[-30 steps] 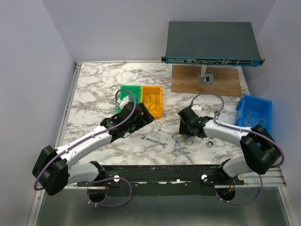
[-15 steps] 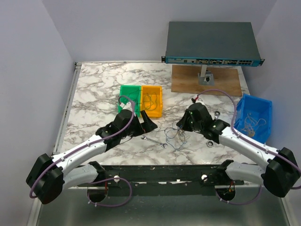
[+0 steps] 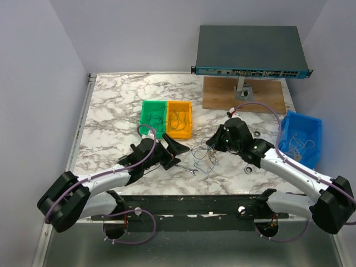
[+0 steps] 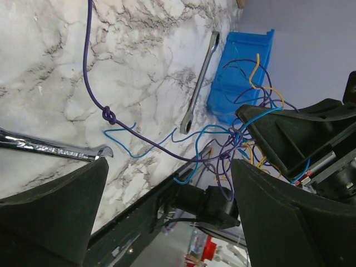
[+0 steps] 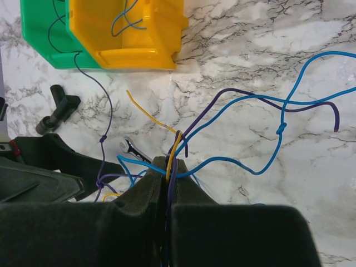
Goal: Untangle the cables
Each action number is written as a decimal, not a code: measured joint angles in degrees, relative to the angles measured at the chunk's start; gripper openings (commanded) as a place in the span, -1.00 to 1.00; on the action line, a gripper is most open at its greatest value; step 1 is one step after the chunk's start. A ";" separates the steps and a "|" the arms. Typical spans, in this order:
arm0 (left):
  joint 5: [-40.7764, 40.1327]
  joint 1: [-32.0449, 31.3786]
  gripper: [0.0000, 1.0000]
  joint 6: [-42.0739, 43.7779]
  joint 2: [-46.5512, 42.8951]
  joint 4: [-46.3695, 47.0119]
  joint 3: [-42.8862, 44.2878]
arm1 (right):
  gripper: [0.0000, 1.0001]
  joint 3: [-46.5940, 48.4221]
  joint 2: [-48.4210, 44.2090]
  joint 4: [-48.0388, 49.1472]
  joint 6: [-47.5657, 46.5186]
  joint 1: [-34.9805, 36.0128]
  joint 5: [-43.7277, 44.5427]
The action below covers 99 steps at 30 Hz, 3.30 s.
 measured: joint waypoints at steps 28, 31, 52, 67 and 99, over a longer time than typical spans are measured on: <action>-5.66 13.29 -1.00 8.41 -8.39 -8.98 7.85 | -0.38 -7.98 -10.80 -15.04 14.03 0.35 27.56; -6.38 16.76 -1.00 14.47 -9.77 -16.33 12.13 | -0.40 -9.01 -13.00 -17.75 15.89 0.35 31.85; -4.22 32.15 -1.00 39.23 2.51 -41.94 32.74 | -0.99 -1.36 -21.11 -49.31 48.78 0.33 54.93; 3.02 32.98 -1.00 42.42 3.58 -41.22 32.74 | 0.78 -3.34 -28.92 -22.62 6.93 -0.02 38.77; 3.08 30.23 -1.00 50.10 9.77 -58.31 56.22 | -0.41 4.17 29.27 10.99 -20.41 13.66 12.68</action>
